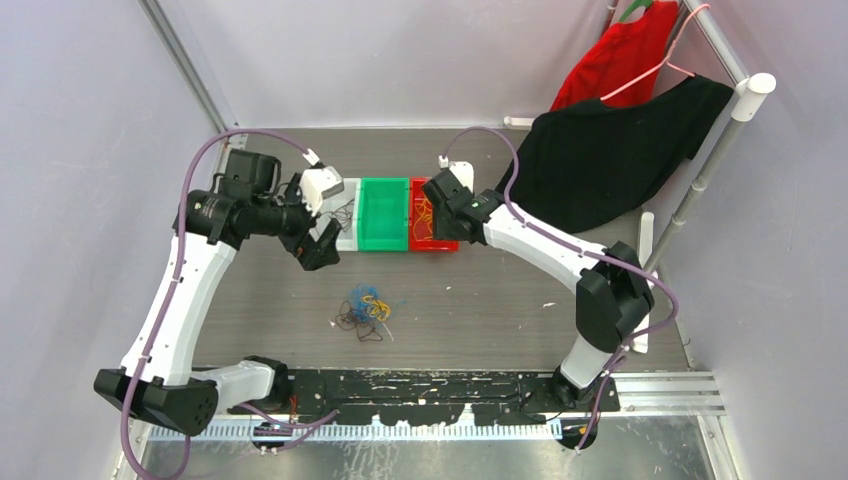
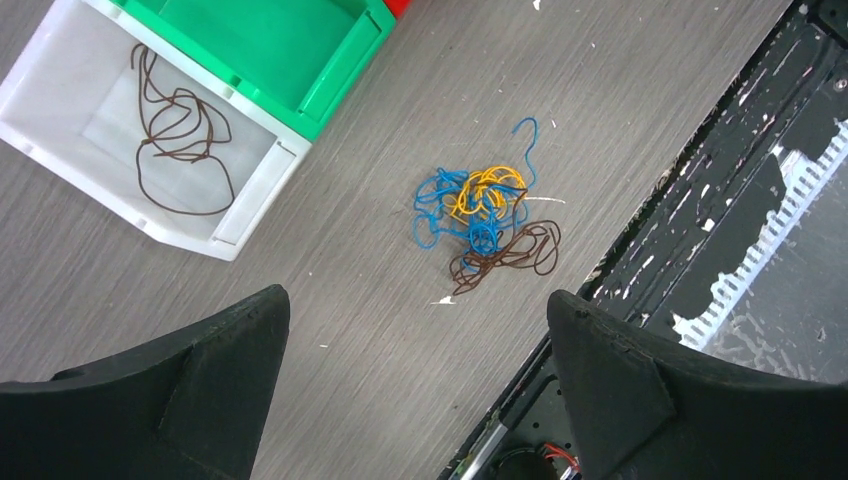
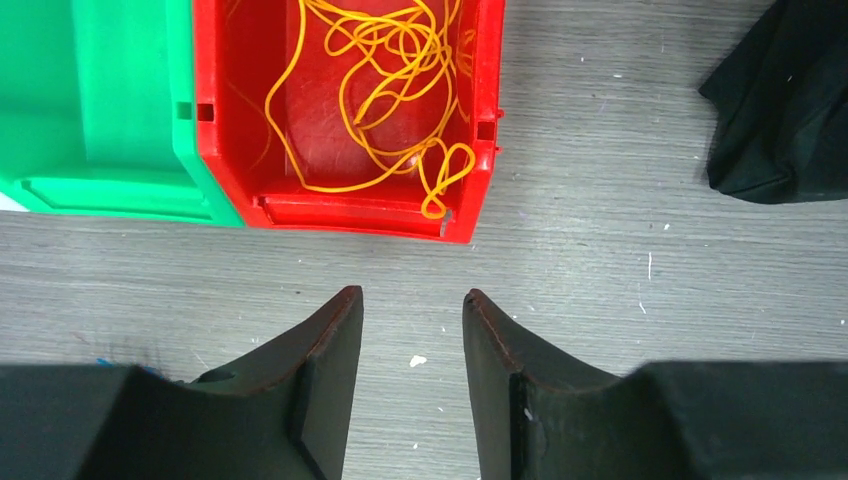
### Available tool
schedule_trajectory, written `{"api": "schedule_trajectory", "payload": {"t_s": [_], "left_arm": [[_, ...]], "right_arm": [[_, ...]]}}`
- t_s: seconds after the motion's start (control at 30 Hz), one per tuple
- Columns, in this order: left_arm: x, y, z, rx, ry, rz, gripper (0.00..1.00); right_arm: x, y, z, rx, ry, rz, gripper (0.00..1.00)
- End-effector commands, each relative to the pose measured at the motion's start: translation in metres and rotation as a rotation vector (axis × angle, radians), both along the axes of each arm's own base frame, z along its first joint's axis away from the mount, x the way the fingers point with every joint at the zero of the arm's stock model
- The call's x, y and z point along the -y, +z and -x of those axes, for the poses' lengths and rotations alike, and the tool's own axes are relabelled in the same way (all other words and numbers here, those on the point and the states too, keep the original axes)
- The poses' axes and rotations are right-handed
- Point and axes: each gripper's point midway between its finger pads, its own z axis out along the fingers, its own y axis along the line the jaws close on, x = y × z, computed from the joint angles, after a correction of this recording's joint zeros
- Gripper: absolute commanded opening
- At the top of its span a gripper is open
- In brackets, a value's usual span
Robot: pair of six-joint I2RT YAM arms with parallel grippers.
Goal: Untangle the cables
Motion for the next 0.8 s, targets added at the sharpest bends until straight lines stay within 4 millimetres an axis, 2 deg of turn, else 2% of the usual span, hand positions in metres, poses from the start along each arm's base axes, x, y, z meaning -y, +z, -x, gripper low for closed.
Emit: {"api": "schedule_trajectory", "payload": {"t_s": [0.0,0.17,0.43,0.77], "left_arm": [[0.002,0.0,0.006,0.007,-0.039,0.009,0.99],[0.001,0.0,0.011,0.015,-0.05,0.011,0.98],[0.001,0.003,0.012,0.024,-0.054,0.015,0.98],[0.004,0.014,0.016,0.05,-0.077,0.041,1.0]], "right_arm": [[-0.008,0.004,-0.019,0.051,-0.03,-0.01,0.45],[-0.014,-0.009,-0.032,0.045,-0.011,0.039,0.41],[-0.021,-0.016,-0.054,0.052,0.012,0.109,0.39],[-0.011,-0.028,-0.081,0.037,0.006,0.144,0.36]]}}
